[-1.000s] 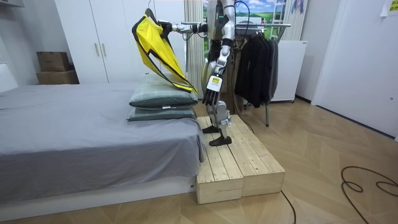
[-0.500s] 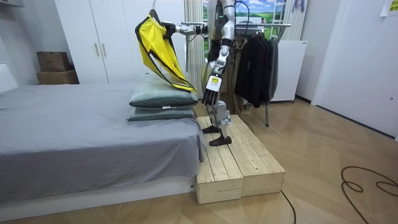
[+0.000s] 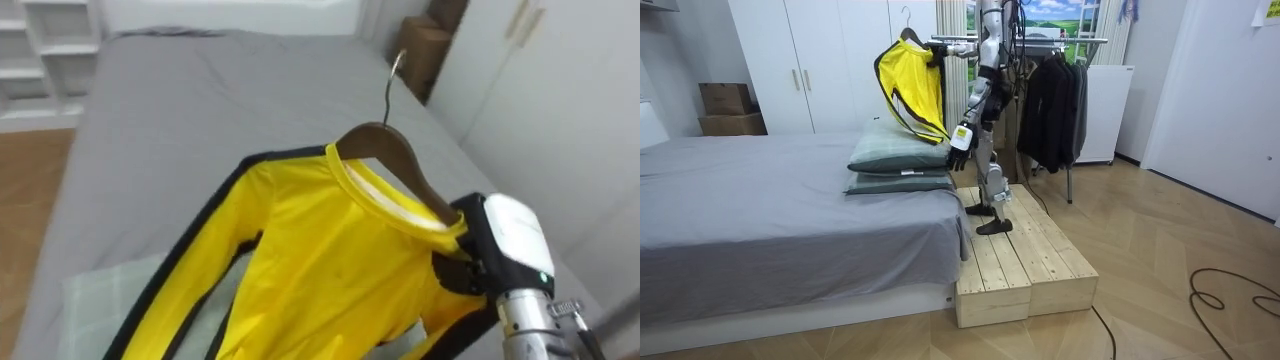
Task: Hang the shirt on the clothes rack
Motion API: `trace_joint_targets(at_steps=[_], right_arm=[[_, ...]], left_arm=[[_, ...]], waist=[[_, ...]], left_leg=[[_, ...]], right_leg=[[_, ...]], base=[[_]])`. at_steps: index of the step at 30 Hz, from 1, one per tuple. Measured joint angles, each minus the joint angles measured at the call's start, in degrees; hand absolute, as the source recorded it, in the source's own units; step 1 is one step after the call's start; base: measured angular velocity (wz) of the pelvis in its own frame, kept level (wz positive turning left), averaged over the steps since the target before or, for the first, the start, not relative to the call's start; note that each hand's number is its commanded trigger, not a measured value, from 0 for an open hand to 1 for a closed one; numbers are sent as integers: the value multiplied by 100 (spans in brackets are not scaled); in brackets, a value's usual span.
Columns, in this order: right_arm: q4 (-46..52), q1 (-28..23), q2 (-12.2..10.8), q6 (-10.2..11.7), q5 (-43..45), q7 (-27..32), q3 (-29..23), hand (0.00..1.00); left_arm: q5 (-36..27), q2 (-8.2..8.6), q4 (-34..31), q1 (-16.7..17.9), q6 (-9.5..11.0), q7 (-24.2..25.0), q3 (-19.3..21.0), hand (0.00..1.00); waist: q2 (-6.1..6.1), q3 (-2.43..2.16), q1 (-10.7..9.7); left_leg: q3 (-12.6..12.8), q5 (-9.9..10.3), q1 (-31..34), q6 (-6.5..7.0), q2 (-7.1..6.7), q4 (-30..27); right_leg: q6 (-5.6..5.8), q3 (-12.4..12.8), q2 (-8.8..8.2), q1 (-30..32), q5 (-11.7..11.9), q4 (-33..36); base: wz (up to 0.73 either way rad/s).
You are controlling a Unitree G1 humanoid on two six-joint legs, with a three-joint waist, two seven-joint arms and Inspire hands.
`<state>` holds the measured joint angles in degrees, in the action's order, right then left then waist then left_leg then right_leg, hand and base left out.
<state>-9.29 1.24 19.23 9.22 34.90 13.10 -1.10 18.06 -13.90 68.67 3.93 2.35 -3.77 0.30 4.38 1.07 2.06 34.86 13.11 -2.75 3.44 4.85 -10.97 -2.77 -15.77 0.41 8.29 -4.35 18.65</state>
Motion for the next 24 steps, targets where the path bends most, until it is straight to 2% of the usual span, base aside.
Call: trace_joint_targets(at_steps=[1,2,3,4,5,7,9,11,12,14,15,16,17,18,20,21,22,23,24], right_arm=[[0,93,3,-57,-12,63,41,100],[2,166,-7,-60,-34,136,166,100],[3,194,-9,-60,-55,143,251,100],[5,244,-34,-59,-98,149,436,100],[3,253,-85,-60,-98,144,548,100],[-39,253,-93,-74,-108,94,668,100],[-95,262,-113,-123,-110,40,680,100],[-188,320,-111,-170,-116,-7,670,100],[-194,325,-121,-175,-120,-34,671,100],[-183,351,-121,-174,-119,-145,669,100],[-180,357,-121,-173,-119,-165,671,100],[-174,394,-115,-171,-108,-208,672,100],[-170,448,-112,-165,-87,-219,674,100],[-163,459,-108,-160,-79,-220,675,100],[-159,530,-95,-142,-81,-221,675,100],[-158,556,-94,-140,-86,-220,674,100],[-159,626,-95,-140,-91,-221,675,100],[-158,733,-106,-139,-88,-221,721,100],[-157,782,-108,-131,-91,-220,742,100]], left_arm=[[-62,-11,-4,-35,-71,-21,-134,0],[-157,-28,-3,-53,-167,-49,-226,0],[-183,-26,-1,-39,-220,-65,-235,0],[-170,-43,2,-36,-315,-87,-240,0],[-171,-59,3,-64,-390,-112,-249,0],[-171,-67,3,-115,-450,-111,-252,0],[-170,-96,4,-172,-488,-118,-259,0],[-171,-100,-6,-172,-495,-220,-278,0],[-171,-107,-8,-171,-505,-236,-277,0],[-168,-116,-78,-167,-614,-340,-271,0],[-171,-118,-81,-151,-619,-370,-276,0],[-171,-95,-81,-101,-625,-446,-259,0],[-171,-47,-81,-36,-653,-486,-170,0],[-168,-23,-81,6,-659,-493,-117,0],[-166,34,-73,240,-667,-538,-36,0],[-161,39,-65,290,-670,-546,-20,0],[-162,66,-28,365,-678,-553,52,0],[-165,129,2,481,-690,-561,85,0],[-166,165,2,545,-698,-561,94,0]], waist=[[-24,15,35],[37,2,92],[45,-2,143],[88,20,235],[138,51,240],[133,62,209],[129,64,204],[30,80,175],[25,80,176],[-8,61,177],[-17,47,218],[-49,32,348],[-110,34,460],[-131,29,518],[-223,-27,610],[-223,-29,611],[-222,-29,644],[-220,-31,711],[-239,-44,745]], left_leg=[[449,86,-67,9,-6,73],[841,89,-79,11,-34,53],[1011,93,-96,5,-35,24],[1306,99,-77,-4,-30,-103],[1407,99,-22,-6,-11,-282],[1412,108,94,-23,80,-516],[1404,150,206,-39,202,-728],[1331,412,323,-41,499,-1102],[1331,432,354,-51,569,-1212],[1343,513,445,-52,790,-1567],[1321,518,452,-54,827,-1643],[893,513,520,-75,809,-1780],[141,469,644,-151,716,-1893],[-234,439,683,-199,639,-1920],[-1741,357,782,-309,196,-1761],[-2030,315,779,-328,97,-1661],[-2477,157,768,-386,-47,-1403],[-2669,-22,728,-504,-142,-1225],[-2705,-60,698,-500,-182,-1144]], right_leg=[[37,-537,-339,-67,-427,632],[147,-815,-709,-180,-686,1010],[199,-904,-855,-256,-733,1062],[336,-1000,-1073,-421,-812,994],[394,-1070,-1105,-448,-850,762],[392,-1095,-1029,-460,-855,386],[316,-1080,-947,-457,-870,236],[171,-1042,-788,-406,-891,300],[141,-1018,-760,-388,-908,328],[31,-892,-667,-278,-1018,472],[42,-786,-629,-226,-1049,523],[-3,-582,-573,-151,-1061,611],[-49,-353,-494,-116,-1049,672],[-68,-215,-458,-105,-1038,697],[-110,294,-327,-126,-983,723],[-107,409,-312,-118,-964,724],[-88,701,-262,-69,-922,724],[-77,1078,-169,19,-840,711],[-61,1211,-135,70,-798,704]], base=[[-149],[-154],[-158],[-127],[-104],[-53],[-26],[-13],[-18],[-20],[-55],[-89],[-102],[-108],[-103],[-100],[-117],[-130],[-117]])
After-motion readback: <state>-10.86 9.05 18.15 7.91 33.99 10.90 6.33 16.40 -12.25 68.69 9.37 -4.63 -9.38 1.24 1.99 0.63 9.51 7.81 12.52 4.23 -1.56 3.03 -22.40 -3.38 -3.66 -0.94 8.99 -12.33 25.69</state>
